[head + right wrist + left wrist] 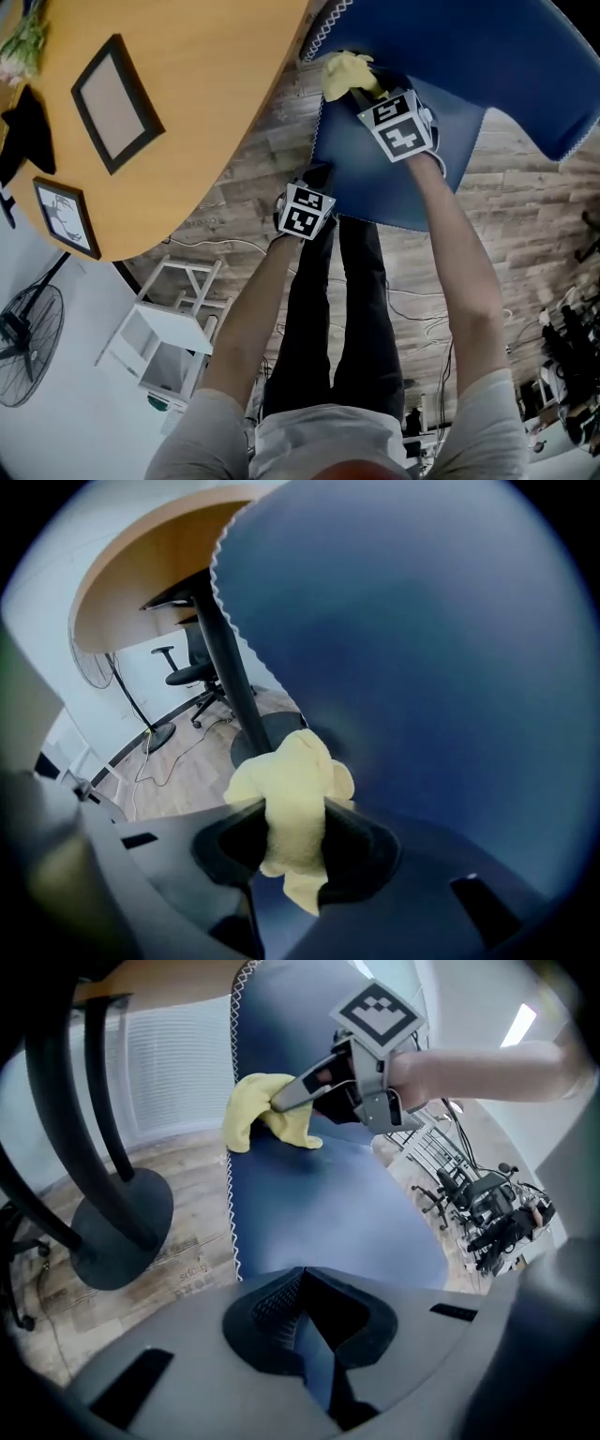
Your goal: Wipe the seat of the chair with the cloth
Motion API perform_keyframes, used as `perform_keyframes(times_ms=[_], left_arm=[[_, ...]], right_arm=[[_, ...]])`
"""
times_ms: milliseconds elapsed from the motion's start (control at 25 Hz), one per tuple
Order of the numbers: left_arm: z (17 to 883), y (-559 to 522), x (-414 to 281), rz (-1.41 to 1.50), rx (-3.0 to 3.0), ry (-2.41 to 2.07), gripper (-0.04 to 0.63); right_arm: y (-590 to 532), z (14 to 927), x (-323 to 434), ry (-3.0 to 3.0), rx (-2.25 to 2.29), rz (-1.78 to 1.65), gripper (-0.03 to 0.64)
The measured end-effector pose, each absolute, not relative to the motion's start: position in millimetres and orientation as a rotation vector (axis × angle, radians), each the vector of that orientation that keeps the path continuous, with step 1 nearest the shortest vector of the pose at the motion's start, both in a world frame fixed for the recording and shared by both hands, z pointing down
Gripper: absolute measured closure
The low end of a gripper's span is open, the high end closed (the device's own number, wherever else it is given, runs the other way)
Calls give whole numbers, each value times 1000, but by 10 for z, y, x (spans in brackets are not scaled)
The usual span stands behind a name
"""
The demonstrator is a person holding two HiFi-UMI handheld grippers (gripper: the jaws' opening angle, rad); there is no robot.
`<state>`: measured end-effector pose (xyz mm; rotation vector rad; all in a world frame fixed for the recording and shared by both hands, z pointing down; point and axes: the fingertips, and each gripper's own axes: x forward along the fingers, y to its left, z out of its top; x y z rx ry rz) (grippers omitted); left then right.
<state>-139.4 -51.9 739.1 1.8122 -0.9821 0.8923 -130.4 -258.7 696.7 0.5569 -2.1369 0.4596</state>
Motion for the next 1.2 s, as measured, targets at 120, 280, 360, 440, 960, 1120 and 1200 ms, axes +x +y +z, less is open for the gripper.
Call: perform_keyframes(times_ms=[120,280,360,440,960,1120,1200], left_arm=[[7406,-500,-1401,943,1770,-962,568],[7427,-553,-1374,981,1757,-920,568],[7428,-547,-1387,987,1754,-922,568],[7423,-542,-1384,985,1745,-932,568],[7428,-550,-1400,966,1732,-984,568],[7441,-526,-1411,976,1729,-981,568],[7437,-530,-1407,977,1733,-981,568]], right_arm=[[-2532,7329,-1387,-2080,514,532,473],[-2553,7423,-1360,-2051,473,492,477],[-2553,7412,-1358,-2026,420,470,479],[-2572,7421,-1307,-1991,401,437,480],[-2505,7408,-1128,-1995,375,375,482],[-2463,7408,-1046,-1991,370,382,482],[-2448,7419,-990,-1985,375,382,482]])
